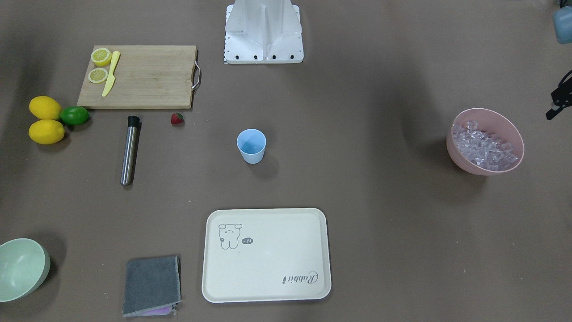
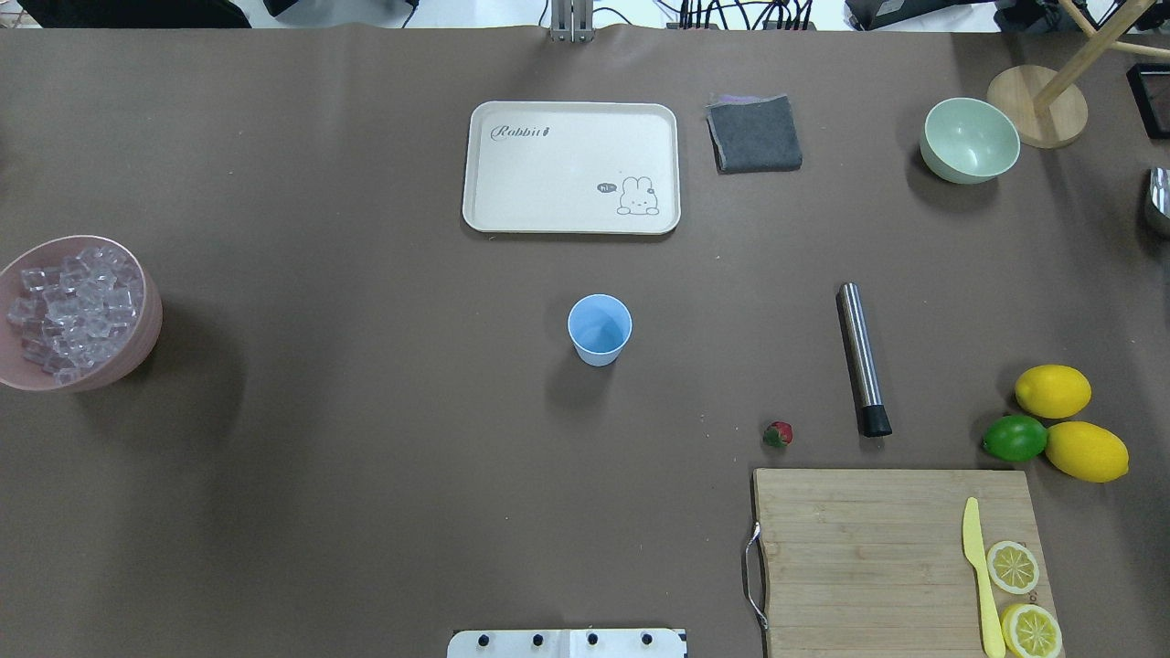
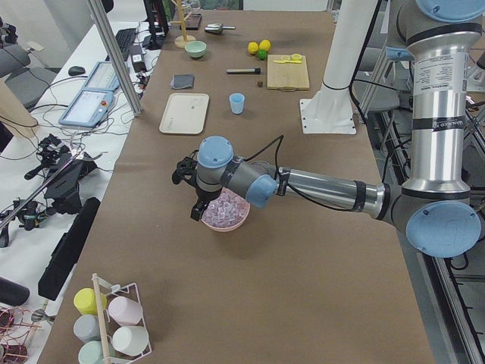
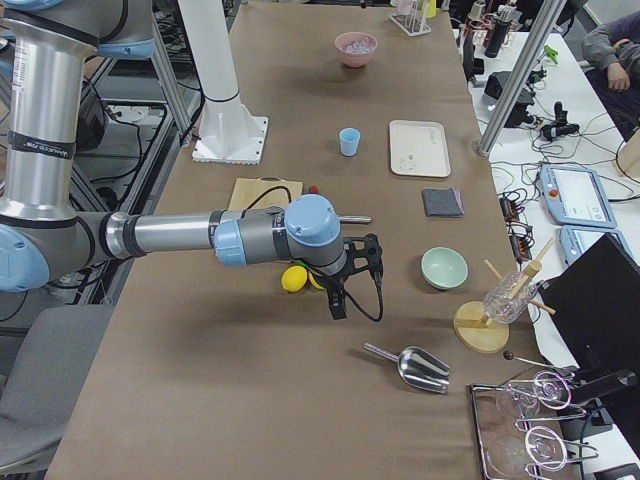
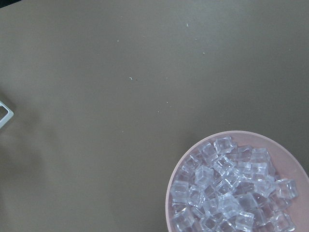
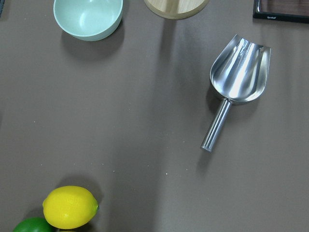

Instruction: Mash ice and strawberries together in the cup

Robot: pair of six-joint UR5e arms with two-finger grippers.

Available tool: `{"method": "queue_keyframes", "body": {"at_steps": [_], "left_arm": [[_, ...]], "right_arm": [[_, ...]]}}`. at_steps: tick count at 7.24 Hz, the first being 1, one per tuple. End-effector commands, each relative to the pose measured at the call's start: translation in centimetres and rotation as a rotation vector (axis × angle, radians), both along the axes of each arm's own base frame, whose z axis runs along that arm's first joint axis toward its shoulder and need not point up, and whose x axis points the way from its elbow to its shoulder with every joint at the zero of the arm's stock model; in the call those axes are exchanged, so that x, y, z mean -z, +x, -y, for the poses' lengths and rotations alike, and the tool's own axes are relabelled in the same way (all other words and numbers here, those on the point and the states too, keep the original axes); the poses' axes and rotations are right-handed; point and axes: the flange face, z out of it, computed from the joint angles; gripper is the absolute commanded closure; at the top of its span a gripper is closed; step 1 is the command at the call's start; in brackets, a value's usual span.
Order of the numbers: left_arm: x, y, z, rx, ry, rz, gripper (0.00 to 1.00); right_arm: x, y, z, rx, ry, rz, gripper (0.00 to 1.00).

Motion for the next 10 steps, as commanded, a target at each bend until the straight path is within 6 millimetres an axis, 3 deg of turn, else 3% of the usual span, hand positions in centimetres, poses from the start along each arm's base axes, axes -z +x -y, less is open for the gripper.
{"method": "queue_keyframes", "body": {"at_steps": [1,6,10], "left_arm": [[0.7,7.2,-0.5,-0.001,-0.114,-0.012,0.03],[-2.1,12.1,-1.7,-0.066,-0.084,0.055,0.03],[-3.7,13.8,-2.5,-0.096,-0.060,0.066,0.03]], "right_arm": [[-0.1,0.0,-0.1,0.000,-0.001,0.005,0.00],[-0.2,0.0,-0.2,-0.001,-0.005,0.005,0.00],[-0.3,-0.1,-0.1,0.000,-0.006,0.005,0.00]]}}
